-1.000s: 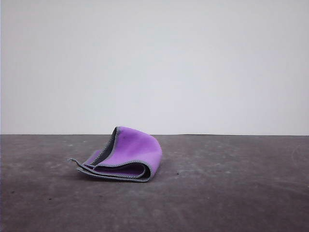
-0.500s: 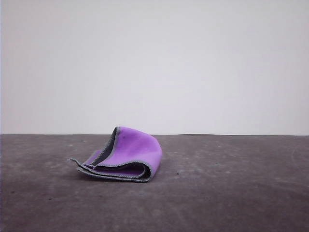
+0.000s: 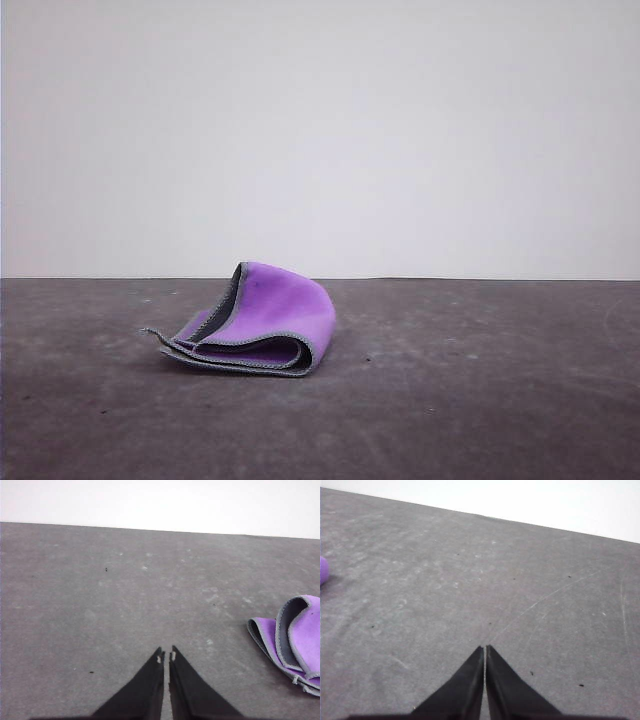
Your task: Fold clothes
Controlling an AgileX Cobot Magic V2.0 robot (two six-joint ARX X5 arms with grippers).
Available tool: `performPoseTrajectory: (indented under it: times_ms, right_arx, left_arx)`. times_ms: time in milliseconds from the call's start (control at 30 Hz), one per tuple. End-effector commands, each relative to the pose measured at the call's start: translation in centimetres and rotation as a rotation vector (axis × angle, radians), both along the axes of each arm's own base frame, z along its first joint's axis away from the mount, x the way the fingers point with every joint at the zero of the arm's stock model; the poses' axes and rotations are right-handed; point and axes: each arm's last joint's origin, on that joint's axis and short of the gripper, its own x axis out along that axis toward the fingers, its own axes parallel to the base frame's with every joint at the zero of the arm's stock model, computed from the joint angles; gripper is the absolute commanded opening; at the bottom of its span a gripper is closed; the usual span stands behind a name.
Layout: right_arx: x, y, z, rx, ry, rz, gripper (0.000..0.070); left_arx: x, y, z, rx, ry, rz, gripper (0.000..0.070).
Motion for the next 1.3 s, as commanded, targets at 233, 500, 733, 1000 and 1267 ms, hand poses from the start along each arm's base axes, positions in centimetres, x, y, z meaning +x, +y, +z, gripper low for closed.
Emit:
performPoseTrajectory:
  times_ms: [233, 500, 733, 1000, 1267]
  right_arx:
    - [0.06, -0.02, -0.18, 0.008, 0.002, -0.006, 0.0000]
    - [0.06, -0.02, -0.18, 0.008, 0.002, -0.006, 0.0000]
    - [0.06, -0.02, -0.18, 0.008, 0.002, -0.006, 0.0000]
    - [0.06, -0.02, -0.18, 0.008, 0.002, -0.006, 0.0000]
    - [0.06, -0.02, -0.18, 0.008, 0.002, -0.006, 0.0000]
  left_arx:
    - [0.09, 0.02, -0.72, 0.006, 0.022, 0.002, 0.0001]
    - [0.09, 0.02, -0.72, 0.006, 0.022, 0.002, 0.0001]
    - [0.09, 0.02, -0.72, 0.006, 0.022, 0.002, 0.0001]
    - [0.09, 0.02, -0.72, 0.006, 0.022, 0.002, 0.0001]
    - [0.09, 0.02, -0.72, 0.006, 0.022, 0.002, 0.0001]
